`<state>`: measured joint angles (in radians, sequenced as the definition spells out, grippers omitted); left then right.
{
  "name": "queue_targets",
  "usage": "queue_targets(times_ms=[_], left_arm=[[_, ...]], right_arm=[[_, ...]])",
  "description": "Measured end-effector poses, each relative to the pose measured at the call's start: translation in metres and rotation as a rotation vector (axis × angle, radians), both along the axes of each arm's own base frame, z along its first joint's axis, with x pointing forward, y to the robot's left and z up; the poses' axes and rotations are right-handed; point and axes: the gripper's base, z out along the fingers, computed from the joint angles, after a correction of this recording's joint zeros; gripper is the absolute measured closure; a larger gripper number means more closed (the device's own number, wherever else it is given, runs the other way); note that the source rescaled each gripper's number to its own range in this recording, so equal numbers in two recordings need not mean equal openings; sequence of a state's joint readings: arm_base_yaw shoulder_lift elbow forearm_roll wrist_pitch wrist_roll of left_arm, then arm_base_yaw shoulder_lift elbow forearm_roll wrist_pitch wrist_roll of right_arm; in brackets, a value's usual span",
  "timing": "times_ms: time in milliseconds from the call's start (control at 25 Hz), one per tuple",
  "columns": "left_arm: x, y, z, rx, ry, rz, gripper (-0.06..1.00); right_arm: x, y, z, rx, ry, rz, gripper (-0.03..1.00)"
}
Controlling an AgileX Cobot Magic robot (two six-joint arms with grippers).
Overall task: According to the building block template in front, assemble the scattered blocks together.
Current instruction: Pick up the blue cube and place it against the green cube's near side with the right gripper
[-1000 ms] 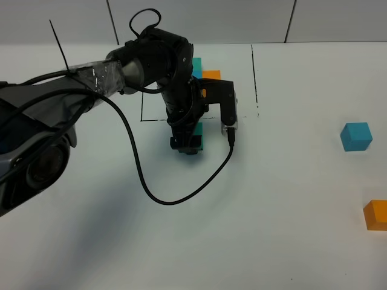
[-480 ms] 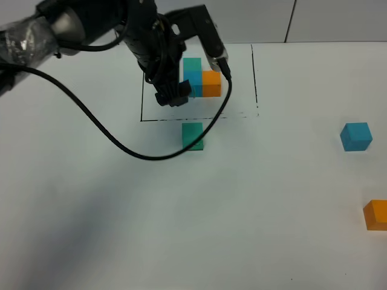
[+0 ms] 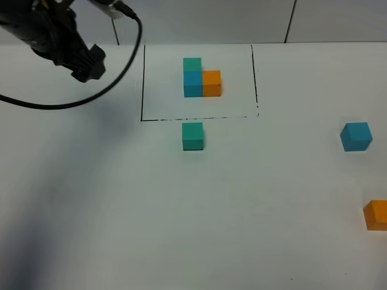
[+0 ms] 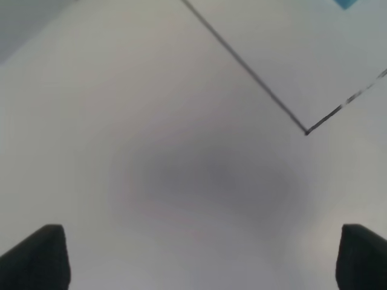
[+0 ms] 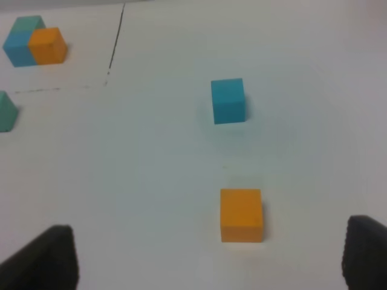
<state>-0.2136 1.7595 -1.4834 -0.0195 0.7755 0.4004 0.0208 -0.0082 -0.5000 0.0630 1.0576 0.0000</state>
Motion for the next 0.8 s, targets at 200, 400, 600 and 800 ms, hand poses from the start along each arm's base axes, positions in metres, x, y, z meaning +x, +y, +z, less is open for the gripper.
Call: queue_targets(times_ms=[200, 400, 600, 800], left_arm=[[-0.041, 0.040, 0.010, -0.025, -0.025, 0.131, -0.05], [-0.092, 0.053, 0.022, -0.058, -0.092, 0.191, -0.05], [-0.140, 0.058, 0.030, -0.099, -0.084, 0.259, -0.05], [-0.186, 0.064, 0.034, -0.132, -0.095, 0.326, -0.05]], right_arm=[[0.000, 0.000, 0.000, 0.000, 0.000, 0.000, 0.20], [0.000, 0.000, 0.000, 0.000, 0.000, 0.000, 0.20], [0.000, 0.000, 0.000, 0.000, 0.000, 0.000, 0.20], [0.000, 0.000, 0.000, 0.000, 0.000, 0.000, 0.20]])
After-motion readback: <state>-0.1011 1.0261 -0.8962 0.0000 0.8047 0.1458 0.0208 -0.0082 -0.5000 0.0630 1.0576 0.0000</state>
